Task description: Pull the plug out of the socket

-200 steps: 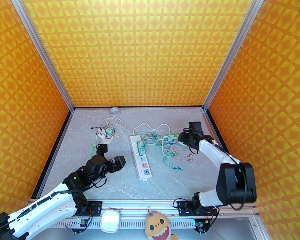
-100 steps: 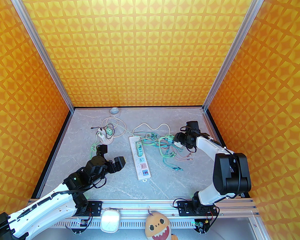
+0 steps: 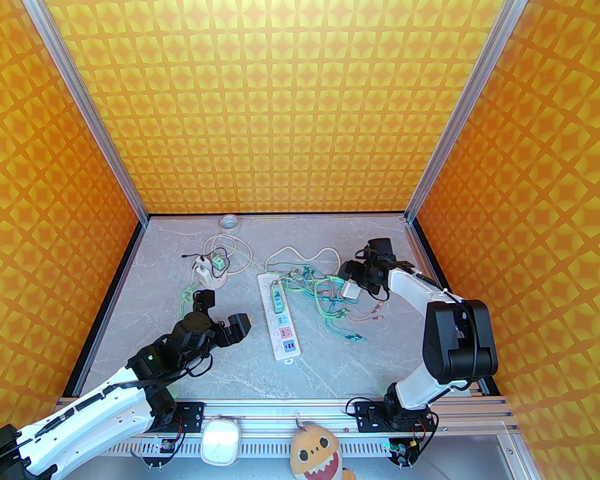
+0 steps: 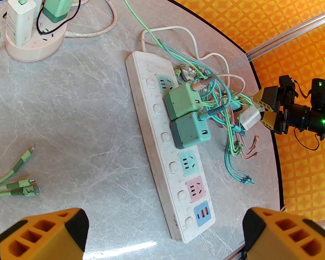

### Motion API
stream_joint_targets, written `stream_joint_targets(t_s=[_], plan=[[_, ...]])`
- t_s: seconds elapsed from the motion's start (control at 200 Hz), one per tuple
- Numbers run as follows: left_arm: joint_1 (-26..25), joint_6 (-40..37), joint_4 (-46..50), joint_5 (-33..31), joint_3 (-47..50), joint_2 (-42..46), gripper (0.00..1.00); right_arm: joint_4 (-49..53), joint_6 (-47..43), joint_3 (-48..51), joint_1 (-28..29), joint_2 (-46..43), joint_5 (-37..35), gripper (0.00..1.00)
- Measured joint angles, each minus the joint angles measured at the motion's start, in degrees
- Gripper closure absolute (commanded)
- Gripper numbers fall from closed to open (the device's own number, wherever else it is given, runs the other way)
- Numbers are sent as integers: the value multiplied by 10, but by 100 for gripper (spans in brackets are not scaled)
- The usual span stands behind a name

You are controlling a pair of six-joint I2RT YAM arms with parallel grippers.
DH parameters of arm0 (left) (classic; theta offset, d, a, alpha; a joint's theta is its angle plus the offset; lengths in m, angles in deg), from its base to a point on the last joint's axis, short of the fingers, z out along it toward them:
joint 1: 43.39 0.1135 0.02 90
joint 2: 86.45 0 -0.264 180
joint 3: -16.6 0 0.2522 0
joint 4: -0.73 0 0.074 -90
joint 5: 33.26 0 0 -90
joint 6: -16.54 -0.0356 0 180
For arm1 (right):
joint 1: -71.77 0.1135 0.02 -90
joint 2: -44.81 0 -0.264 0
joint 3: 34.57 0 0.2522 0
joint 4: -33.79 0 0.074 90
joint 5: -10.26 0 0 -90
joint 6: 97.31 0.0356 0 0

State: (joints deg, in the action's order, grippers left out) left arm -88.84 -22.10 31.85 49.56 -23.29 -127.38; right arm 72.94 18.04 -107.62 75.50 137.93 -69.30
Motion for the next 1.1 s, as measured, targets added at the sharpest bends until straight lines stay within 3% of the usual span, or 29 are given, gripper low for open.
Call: stream_joint_targets(t_s=[0.485,0.66,0.865,1.1], plan=[[12,-3,-57,0,15,-57,1,50,-1,8,101,-170,-99,2],[21,-4,-70,0,15,-77,1,55,0,25,174,-208,-135,2],[23,-2,-78,-1,15,-86,1,53,-5,22,292,-186,-167,2],[23,5,-78,-1,21,-79,1,43,-21,-21,395,-70,-200,2]])
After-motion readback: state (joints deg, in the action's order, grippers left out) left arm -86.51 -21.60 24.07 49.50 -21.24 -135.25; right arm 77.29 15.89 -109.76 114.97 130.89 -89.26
